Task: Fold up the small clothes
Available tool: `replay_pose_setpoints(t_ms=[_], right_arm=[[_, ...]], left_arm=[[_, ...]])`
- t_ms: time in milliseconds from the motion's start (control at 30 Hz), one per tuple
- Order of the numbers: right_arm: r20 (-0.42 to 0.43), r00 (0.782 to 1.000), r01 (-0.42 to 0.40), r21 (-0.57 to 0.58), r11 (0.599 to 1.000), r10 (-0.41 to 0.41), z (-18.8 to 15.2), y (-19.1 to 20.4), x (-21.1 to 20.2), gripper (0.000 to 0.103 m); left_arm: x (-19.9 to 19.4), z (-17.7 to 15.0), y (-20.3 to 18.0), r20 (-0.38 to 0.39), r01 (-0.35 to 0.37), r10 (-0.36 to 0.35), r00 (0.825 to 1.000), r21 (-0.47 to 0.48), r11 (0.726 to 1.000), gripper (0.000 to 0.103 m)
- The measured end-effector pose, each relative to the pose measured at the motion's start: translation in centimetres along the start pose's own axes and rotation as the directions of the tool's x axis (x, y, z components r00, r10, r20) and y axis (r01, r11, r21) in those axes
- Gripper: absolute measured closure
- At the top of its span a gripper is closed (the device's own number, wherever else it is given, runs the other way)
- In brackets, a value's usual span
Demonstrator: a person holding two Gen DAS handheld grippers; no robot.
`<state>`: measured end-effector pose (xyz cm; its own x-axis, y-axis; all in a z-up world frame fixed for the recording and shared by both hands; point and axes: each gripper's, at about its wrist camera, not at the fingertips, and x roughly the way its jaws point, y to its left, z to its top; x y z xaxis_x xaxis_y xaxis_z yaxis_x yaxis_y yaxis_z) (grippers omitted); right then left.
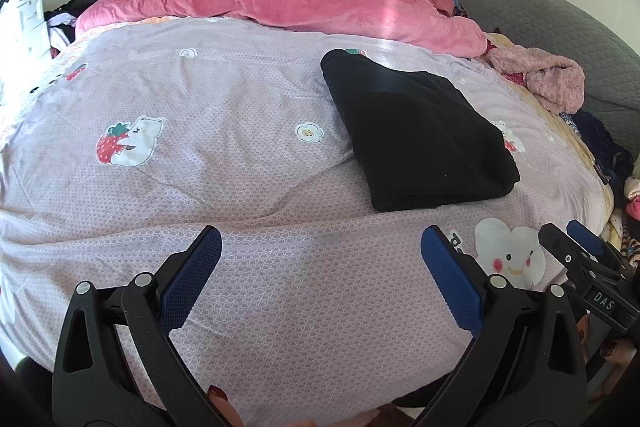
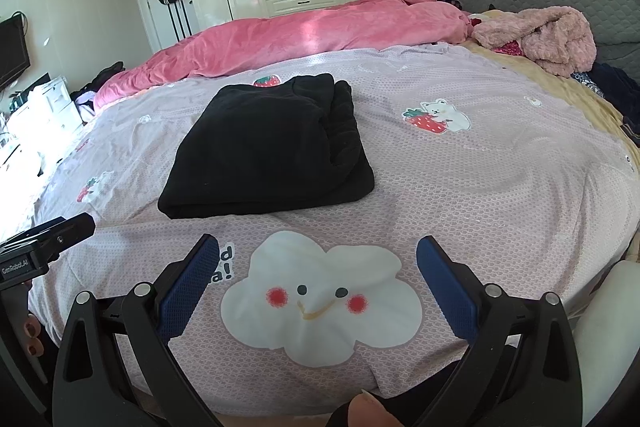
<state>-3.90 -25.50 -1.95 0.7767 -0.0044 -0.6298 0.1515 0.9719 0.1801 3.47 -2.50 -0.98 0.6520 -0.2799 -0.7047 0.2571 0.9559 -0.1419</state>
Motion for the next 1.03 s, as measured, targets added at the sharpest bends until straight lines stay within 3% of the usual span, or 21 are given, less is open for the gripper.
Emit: replay_pose_setpoints(t_ms=[367, 467, 600, 700, 800, 867, 900, 967, 1033], right_arm=[[0.006, 0.997, 0.074, 0.027, 0.997, -0.074, 0.0, -1.2, -0.4, 0.004], [0.007, 0.987, 0.16, 0.069, 0.985, -0.161, -0.1, -3.3, -0.9, 0.004], [-0.013, 0.949, 0.313, 0.167, 0.935, -0.315, -0.8, -8.4, -2.4, 0.004], [-0.05, 0.884, 0.459, 0.278, 0.844, -0.464, -2.0, -14.6, -4.4, 0.004], [-0.107, 0.782, 0.604, 0.373, 0.704, -0.614, -4.0, -21.2, -6.8, 0.004], [-0.179, 0.691, 0.695, 0.431, 0.576, -0.701, -5.9, -26.5, -8.6, 0.004], [-0.224, 0.648, 0.73, 0.455, 0.51, -0.728, -7.0, -29.0, -9.4, 0.004], [-0.315, 0.592, 0.772, 0.487, 0.409, -0.741, -9.1, -33.1, -10.5, 0.004], [-0.378, 0.559, 0.786, 0.525, 0.326, -0.738, -11.0, -36.2, -11.2, 0.004]], left_arm=[[0.3, -0.3, 0.2, -0.027, -0.039, 0.04, 0.999, 0.038, 0.999, 0.009], [0.1, -0.3, 1.1, -0.029, -0.049, 0.05, 0.998, 0.038, 0.998, 0.009], [-0.1, 0.2, 4.4, -0.045, -0.05, 0.048, 0.998, -0.031, 0.998, 0.009], [-0.7, 0.9, 9.2, -0.029, -0.106, 0.104, 0.994, -0.107, 0.989, 0.009], [-1.3, 1.8, 15.4, -0.041, -0.22, 0.216, 0.976, -0.189, 0.957, 0.009], [-1.7, 2.3, 20.7, -0.073, -0.333, 0.325, 0.943, -0.24, 0.912, 0.009], [-2.1, 2.6, 23.8, -0.085, -0.399, 0.391, 0.916, -0.262, 0.879, 0.009], [-2.5, 3.1, 28.5, -0.119, -0.482, 0.469, 0.875, -0.296, 0.824, 0.009], [-2.8, 3.8, 33.9, -0.158, -0.56, 0.541, 0.826, -0.335, 0.758, 0.009]])
